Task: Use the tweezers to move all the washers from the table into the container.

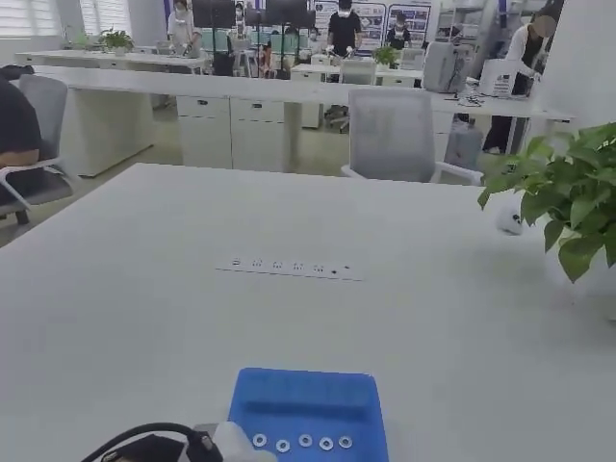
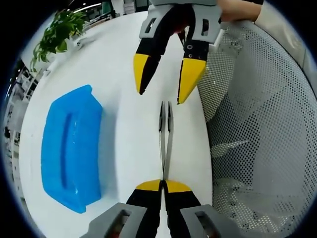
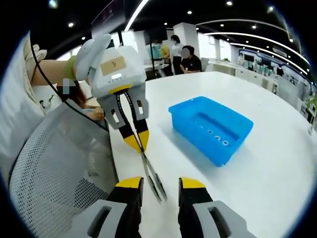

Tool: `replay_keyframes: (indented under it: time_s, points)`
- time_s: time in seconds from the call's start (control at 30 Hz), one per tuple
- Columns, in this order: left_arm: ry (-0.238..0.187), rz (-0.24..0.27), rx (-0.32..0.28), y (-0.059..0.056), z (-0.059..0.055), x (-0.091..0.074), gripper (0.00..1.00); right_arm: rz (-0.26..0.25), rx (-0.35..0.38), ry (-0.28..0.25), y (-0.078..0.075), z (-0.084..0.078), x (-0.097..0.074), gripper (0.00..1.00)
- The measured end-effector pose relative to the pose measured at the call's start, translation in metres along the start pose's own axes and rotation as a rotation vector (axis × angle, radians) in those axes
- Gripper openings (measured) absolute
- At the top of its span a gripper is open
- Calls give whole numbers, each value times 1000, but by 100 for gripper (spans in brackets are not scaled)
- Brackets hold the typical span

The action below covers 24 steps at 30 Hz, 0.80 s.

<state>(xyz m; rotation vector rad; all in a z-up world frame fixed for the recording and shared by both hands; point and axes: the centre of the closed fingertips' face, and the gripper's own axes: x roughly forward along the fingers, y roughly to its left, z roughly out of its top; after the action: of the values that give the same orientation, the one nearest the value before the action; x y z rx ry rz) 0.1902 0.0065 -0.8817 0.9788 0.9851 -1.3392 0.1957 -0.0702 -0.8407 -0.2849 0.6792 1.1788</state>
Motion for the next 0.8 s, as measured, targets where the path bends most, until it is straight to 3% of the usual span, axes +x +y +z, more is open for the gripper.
replay_keyframes:
  time_s: [0.17,0.3,0.37,0.47,0.6,0.8]
  points:
    - [-51,13,-56,-1,4,-1,5,-2,6,-7,0,1,-1,25]
    - [-62,31,-117,-3,-1,-4,14,-8,20,-10,-2,1,-3,27]
    - [-92,47,-151,-5,-3,-8,19,-18,23,-10,-4,0,-5,28]
    - [-169,94,-258,-7,-8,-18,26,-43,28,-31,-11,4,-11,28]
    - [-300,170,-417,0,-10,-36,38,-82,82,-124,-22,18,-22,31]
    - [-515,347,-534,19,-5,-79,50,-160,85,-230,-38,36,-47,40]
